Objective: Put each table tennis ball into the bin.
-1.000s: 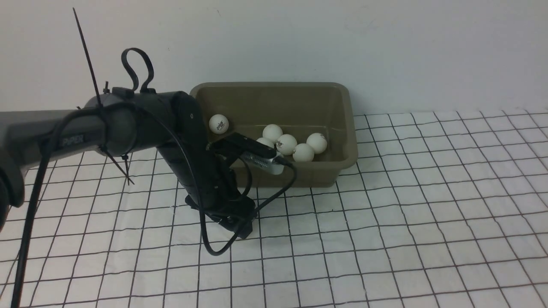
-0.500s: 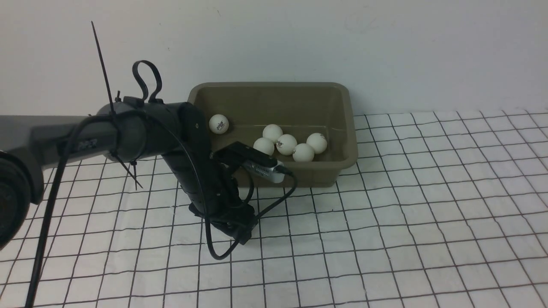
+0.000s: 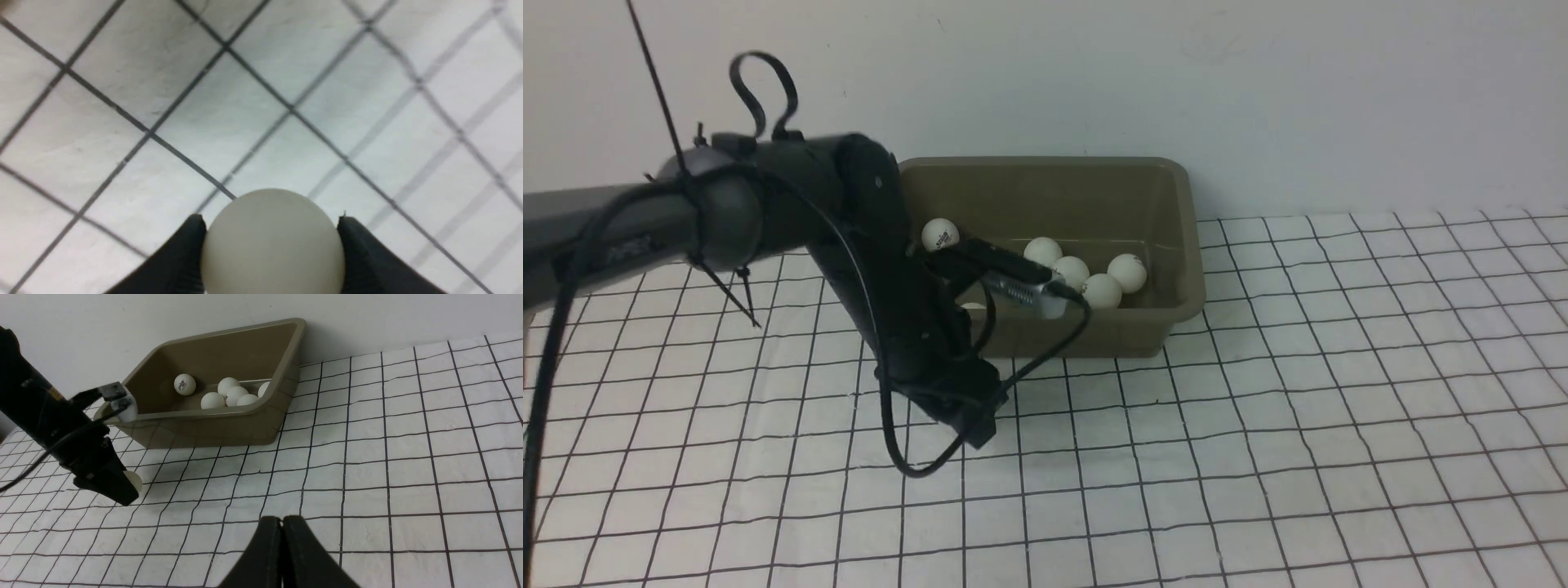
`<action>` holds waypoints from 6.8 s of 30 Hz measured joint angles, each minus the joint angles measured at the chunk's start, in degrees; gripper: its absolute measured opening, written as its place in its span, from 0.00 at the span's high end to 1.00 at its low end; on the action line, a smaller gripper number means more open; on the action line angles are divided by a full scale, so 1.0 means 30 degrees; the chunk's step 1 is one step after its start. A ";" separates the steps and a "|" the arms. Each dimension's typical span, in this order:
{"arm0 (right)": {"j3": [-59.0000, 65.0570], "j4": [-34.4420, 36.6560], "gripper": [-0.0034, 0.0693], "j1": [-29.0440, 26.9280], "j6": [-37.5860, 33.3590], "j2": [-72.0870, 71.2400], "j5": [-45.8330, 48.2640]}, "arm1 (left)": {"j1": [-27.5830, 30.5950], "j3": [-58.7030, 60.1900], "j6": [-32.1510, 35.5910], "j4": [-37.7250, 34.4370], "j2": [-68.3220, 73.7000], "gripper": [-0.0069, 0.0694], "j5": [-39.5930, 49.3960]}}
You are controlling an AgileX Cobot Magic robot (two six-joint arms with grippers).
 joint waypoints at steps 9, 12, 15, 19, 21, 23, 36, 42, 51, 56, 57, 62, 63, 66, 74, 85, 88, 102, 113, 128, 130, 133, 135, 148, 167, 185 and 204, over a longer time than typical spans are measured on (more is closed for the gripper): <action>0.0000 0.0000 0.98 0.0000 0.0000 0.0000 0.0000 | -0.0015 -0.3617 0.0640 0.0923 -0.1176 0.45 -0.1870; 0.0000 0.0000 0.98 0.0000 0.0000 0.0000 0.0000 | -0.0015 -0.3990 0.0749 0.1018 -0.0940 0.45 -0.3662; 0.0000 -0.0038 0.98 0.0000 0.0000 0.0000 0.0000 | -0.0015 -0.4170 0.0807 0.1040 -0.0320 0.45 -0.5695; 0.0000 -0.0038 0.98 0.0000 0.0000 0.0000 0.0000 | -0.0015 -0.4194 0.0866 0.1541 0.1008 0.45 -0.7528; 0.0000 -0.0038 0.98 0.0000 0.0000 0.0000 0.0000 | -0.0015 -0.4194 0.0889 0.1928 0.1855 0.44 -0.8405; 0.0000 -0.0038 0.98 0.0000 0.0000 0.0000 0.0000 | -0.0015 -0.4194 0.0889 0.2176 0.2427 0.42 -0.8940; 0.0000 -0.0038 0.98 0.0000 0.0000 0.0000 0.0000 | -0.0015 -0.4194 0.0951 0.2341 0.2683 0.37 -0.9383; 0.0000 -0.0038 0.98 0.0000 0.0000 0.0000 0.0000 | -0.0015 -0.4194 0.0951 0.2362 -0.1114 0.70 -0.6076; 0.0022 -0.0041 0.98 0.0000 0.0000 0.0000 0.0000 | -0.0015 -0.4229 0.0637 0.1304 -0.7427 0.91 -0.1669; 0.0022 -0.0057 0.98 0.0000 0.0000 0.0000 0.0000 | -0.0015 -0.4229 0.0637 -0.0239 -0.8835 0.91 -0.1312; 0.0022 -0.0057 0.98 0.0000 0.0000 0.0000 0.0000 | -0.0015 -0.4229 0.0681 -0.0263 -0.8863 0.91 -0.1238; 0.0022 -0.0057 0.98 0.0000 0.0000 0.0000 0.0000 | -0.0015 -0.3931 0.0402 0.2879 -0.8904 0.91 0.0306; 0.0022 -0.0057 0.98 0.0000 0.0000 0.0000 0.0018 | 0.0050 -0.3498 -0.0211 0.4205 -0.9096 0.91 0.0289; 0.0022 -0.0057 0.98 0.0000 0.0000 0.0000 0.0018 | 0.0455 -0.1043 -0.3340 0.8289 -1.0711 0.91 -0.1075; 0.0022 -0.0057 0.98 0.0000 0.0000 0.0000 0.0237 | 0.5798 0.9914 -1.4768 1.3221 -1.8166 0.91 -1.2292; 0.0022 -0.0057 0.98 0.0000 0.0000 0.0000 0.0272 | 0.9316 1.8878 -1.9142 1.4007 -2.6756 0.91 -1.5723; 0.0022 -0.0057 0.98 0.0000 0.0000 0.0000 0.0288 | 0.9316 2.0287 -2.0711 1.3990 -2.9710 0.91 -1.4790; 0.0022 -0.0057 0.98 0.0000 0.0000 0.0000 0.0306 | 0.9316 2.2191 -2.5379 1.3952 -3.5733 0.91 -1.2829; 0.0022 -0.0057 0.98 0.0000 0.0000 0.0000 0.0378 | 0.9316 2.2998 -2.7810 1.3933 -3.7275 0.91 -1.5313; 0.0022 -0.0057 0.98 0.0000 0.0000 0.0000 0.0378 | 0.9316 2.4776 -2.2044 1.1829 -3.7304 0.91 -1.8845; 0.0022 -0.0057 0.98 0.0000 0.0000 0.0000 0.0378 | 0.9316 2.5776 -1.8535 0.9342 -3.7304 0.91 -1.8805; 0.0022 -0.0057 0.98 0.0000 0.0000 0.0000 0.0378 | 0.9316 2.7239 -1.2460 0.5244 -3.7304 0.91 -1.8491; 0.0022 -0.0057 0.98 0.0000 0.0000 0.0000 0.0378 | 0.9316 2.7638 -0.9419 0.3525 -3.7304 0.91 -1.8185; 0.0022 -0.0057 0.98 0.0000 0.0000 0.0000 0.0378 | 0.9316 2.7675 -0.6164 0.2746 -3.7304 0.91 -1.4001; 0.0022 -0.0126 0.98 -0.0894 0.0000 0.0000 0.0311 | 0.9316 2.7675 -0.6164 0.2746 -3.7304 0.91 -1.2668; 0.7317 -0.1542 0.98 -1.1527 -0.1907 -0.0207 -1.2322 | 0.9316 2.7675 -0.6164 0.2746 -3.7304 0.91 -1.2628; 0.8057 -0.3321 0.98 -1.1679 -0.0916 -0.2987 -0.8724 | 0.9316 2.7675 -0.6164 0.2746 -3.7304 0.91 -1.2610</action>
